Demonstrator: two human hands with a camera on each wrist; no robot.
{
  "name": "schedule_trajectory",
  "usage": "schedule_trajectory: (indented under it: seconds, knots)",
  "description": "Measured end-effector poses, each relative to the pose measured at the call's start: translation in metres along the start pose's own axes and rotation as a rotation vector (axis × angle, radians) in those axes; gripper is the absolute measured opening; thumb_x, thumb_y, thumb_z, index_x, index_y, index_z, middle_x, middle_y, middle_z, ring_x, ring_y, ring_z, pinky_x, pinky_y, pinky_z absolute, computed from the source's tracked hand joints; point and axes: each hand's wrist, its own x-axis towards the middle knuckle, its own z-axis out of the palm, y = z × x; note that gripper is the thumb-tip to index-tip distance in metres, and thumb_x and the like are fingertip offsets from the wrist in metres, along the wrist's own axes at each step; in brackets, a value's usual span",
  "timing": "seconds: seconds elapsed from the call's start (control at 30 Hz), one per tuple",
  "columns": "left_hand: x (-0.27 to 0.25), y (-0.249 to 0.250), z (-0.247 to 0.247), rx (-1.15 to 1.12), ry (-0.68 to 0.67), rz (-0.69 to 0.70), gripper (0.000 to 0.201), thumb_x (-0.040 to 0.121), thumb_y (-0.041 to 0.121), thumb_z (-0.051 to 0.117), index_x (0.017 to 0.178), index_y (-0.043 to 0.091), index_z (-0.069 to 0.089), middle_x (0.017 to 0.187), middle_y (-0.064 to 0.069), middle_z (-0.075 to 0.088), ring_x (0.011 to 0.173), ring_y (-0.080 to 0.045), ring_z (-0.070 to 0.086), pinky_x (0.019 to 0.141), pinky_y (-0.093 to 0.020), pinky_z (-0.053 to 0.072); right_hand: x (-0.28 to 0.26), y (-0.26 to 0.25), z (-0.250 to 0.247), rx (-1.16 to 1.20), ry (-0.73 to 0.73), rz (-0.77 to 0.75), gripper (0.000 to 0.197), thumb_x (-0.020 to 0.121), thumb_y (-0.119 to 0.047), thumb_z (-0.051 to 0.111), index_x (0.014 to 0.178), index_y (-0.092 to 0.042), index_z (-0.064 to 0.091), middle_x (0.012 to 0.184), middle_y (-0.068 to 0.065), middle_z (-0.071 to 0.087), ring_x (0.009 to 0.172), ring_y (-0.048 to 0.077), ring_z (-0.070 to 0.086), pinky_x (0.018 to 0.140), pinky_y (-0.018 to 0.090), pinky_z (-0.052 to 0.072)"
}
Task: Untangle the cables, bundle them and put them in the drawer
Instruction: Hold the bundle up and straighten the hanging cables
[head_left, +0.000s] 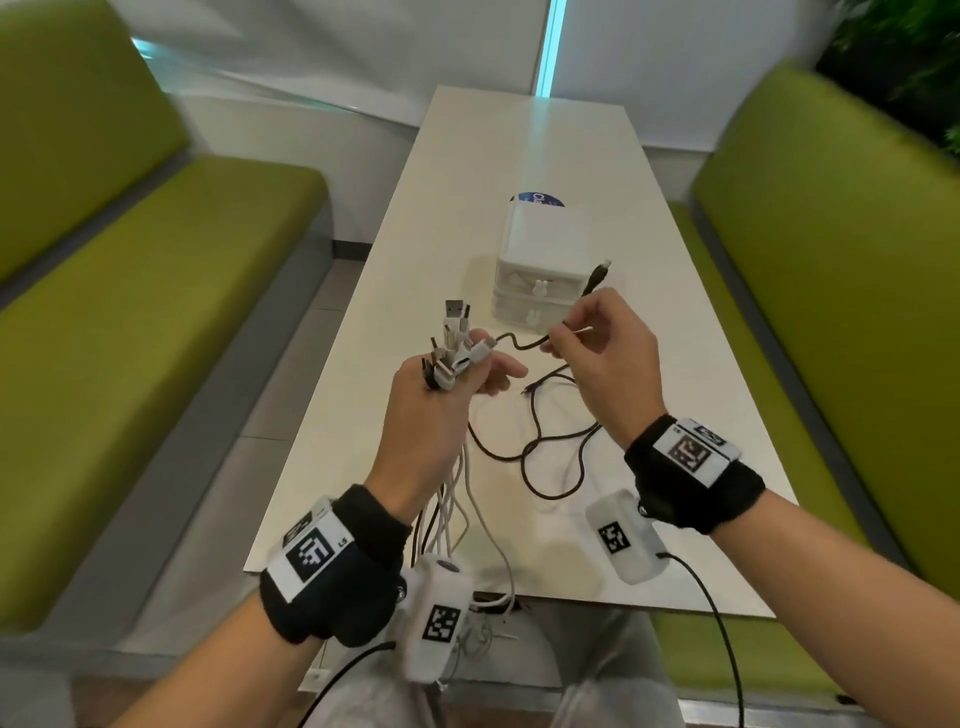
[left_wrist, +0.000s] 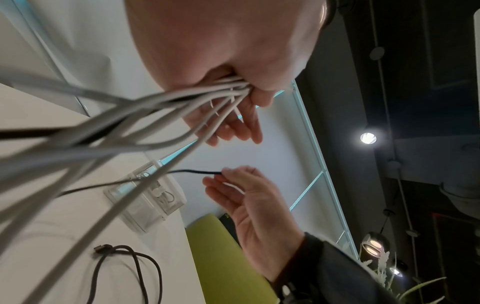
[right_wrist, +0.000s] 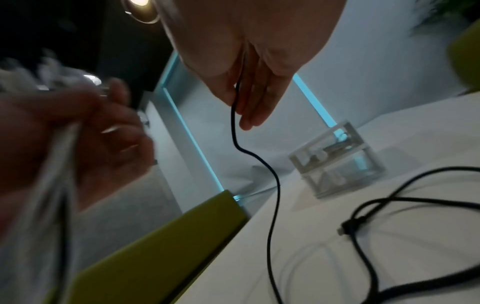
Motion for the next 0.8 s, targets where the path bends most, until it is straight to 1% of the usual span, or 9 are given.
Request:
schedule_trajectory:
  seconds: [0.13,0.23,0.37,0.4,0.47,0.53,0.63,0.73,0.8]
  knots:
    - [-0.008,0.002,0.001,0.102,0.02,0.004,0.023,0.098,0.018,0.052,0.104,0.02,0.075,0.108,0.006,0.071,0.101,0.0,0.06,0.097,-0.021,0.047,-0.035,-0.033,-0.001,0.048,-0.162,-0.017,0.024,0.087,-0.006,0.064,0.092,-0.017,0.043,0.091,0.009,0.063,0.072,0.018,0.071,0.067,0.043,0.058]
    - [-0.015,0.005,0.002,0.118,0.052,0.01,0.023,0.098,0.018,0.055,0.113,0.019,0.071,0.109,0.008,0.072,0.101,0.003,0.061,0.087,-0.01,0.046,-0.063,-0.042,0.0,0.045,-0.302,-0.057,0.025,0.087,-0.003,0.062,0.096,-0.017,0.043,0.085,-0.001,0.062,0.072,0.021,0.07,0.07,0.04,0.057]
    - [-0.034,0.012,0.007,0.1,-0.012,0.0,0.019,0.097,0.021,0.056,0.107,0.017,0.072,0.101,-0.004,0.073,0.088,0.004,0.064,0.07,-0.005,0.046,-0.093,-0.053,-0.001,0.056,-0.368,-0.133,0.028,0.086,0.006,0.057,0.102,-0.013,0.045,0.09,-0.002,0.062,0.076,0.008,0.068,0.071,0.019,0.053]
    - [-0.04,0.014,0.009,0.103,-0.034,-0.004,0.018,0.097,0.02,0.056,0.106,0.021,0.072,0.098,0.0,0.074,0.086,0.005,0.065,0.068,-0.007,0.047,-0.098,-0.055,-0.001,0.068,-0.369,-0.139,0.028,0.086,0.007,0.056,0.103,-0.013,0.045,0.092,-0.003,0.062,0.076,0.009,0.068,0.071,0.021,0.054]
    - [-0.051,0.016,0.011,0.102,-0.057,-0.008,0.019,0.097,0.02,0.056,0.1,0.029,0.072,0.089,0.01,0.073,0.082,0.004,0.067,0.065,-0.009,0.048,-0.109,-0.059,-0.003,0.073,-0.387,-0.132,0.033,0.086,0.008,0.051,0.105,-0.018,0.043,0.093,-0.003,0.063,0.073,0.018,0.067,0.07,0.038,0.057]
    - [-0.06,0.02,0.013,0.109,-0.065,-0.008,0.023,0.097,0.021,0.055,0.085,0.033,0.071,0.074,0.015,0.071,0.071,0.005,0.065,0.061,-0.009,0.047,-0.116,-0.061,-0.006,0.043,-0.404,-0.137,0.043,0.083,0.012,0.047,0.109,-0.022,0.042,0.089,-0.006,0.064,0.068,0.023,0.063,0.067,0.048,0.054]
    - [-0.069,0.022,0.013,0.128,-0.091,-0.02,0.024,0.097,0.023,0.056,0.078,0.03,0.069,0.072,0.011,0.071,0.071,0.002,0.064,0.065,-0.011,0.047,-0.126,-0.062,-0.006,0.045,-0.372,-0.159,0.043,0.085,0.012,0.049,0.118,-0.015,0.042,0.093,-0.013,0.065,0.073,0.016,0.062,0.07,0.04,0.054]
    - [-0.076,0.025,0.013,0.142,-0.135,-0.04,0.024,0.097,0.022,0.056,0.076,0.028,0.069,0.068,0.012,0.069,0.07,0.001,0.063,0.068,-0.015,0.046,-0.133,-0.063,-0.003,0.119,-0.302,-0.124,0.033,0.092,0.0,0.053,0.121,-0.013,0.045,0.102,-0.013,0.068,0.089,0.027,0.066,0.081,0.046,0.054]
    - [-0.076,0.025,0.011,0.145,-0.12,-0.053,0.022,0.096,0.024,0.056,0.079,0.024,0.071,0.074,0.007,0.072,0.074,-0.006,0.066,0.072,-0.023,0.05,-0.133,-0.065,0.0,0.157,-0.301,-0.097,0.035,0.091,0.001,0.054,0.122,-0.015,0.048,0.106,-0.01,0.07,0.096,0.025,0.067,0.083,0.044,0.055]
